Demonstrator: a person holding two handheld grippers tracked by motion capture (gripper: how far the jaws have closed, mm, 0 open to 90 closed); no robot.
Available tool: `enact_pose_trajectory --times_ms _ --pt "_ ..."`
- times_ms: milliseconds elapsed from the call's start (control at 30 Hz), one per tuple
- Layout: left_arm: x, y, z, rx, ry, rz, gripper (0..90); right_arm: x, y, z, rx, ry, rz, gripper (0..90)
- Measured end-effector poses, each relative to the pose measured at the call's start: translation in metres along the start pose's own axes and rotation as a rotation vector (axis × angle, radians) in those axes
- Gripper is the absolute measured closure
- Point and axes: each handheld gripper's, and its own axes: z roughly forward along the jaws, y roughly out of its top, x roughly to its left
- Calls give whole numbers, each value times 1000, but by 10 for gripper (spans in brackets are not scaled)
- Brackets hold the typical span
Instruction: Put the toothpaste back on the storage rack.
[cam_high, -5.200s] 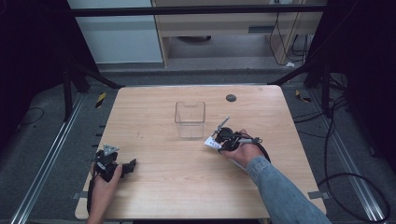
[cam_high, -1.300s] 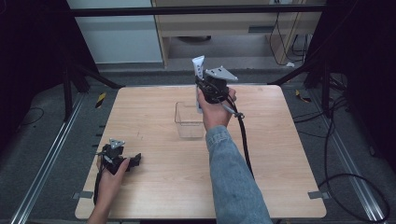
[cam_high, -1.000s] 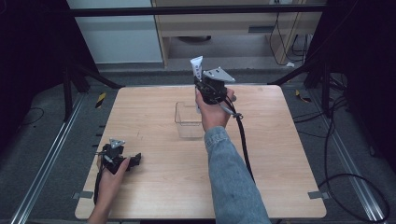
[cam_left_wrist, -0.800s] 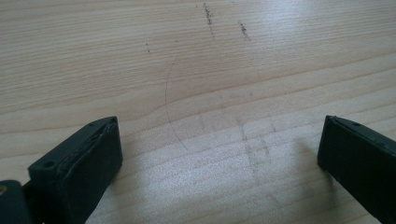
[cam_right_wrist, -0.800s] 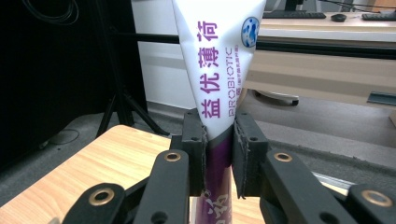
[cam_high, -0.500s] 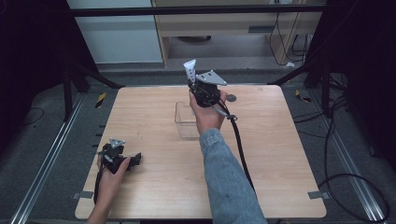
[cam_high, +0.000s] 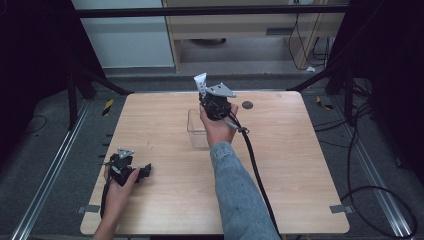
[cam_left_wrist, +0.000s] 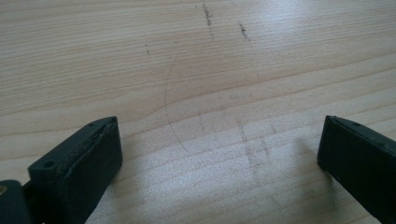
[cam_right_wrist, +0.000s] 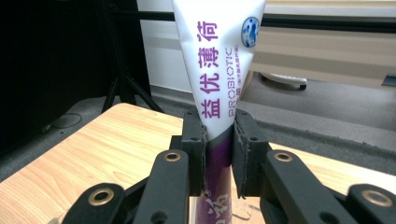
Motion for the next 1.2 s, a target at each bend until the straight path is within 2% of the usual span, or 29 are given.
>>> enact_pose_trajectory --times_ms 133,433,1200 --pt "0 0 0 0 0 0 0 1 -9 3 12 -1 14 768" --pt "0 0 0 0 -1 2 0 4 -22 9 39 -3 10 768" --pt "0 1 1 0 -1 2 0 8 -41 18 92 2 -3 766"
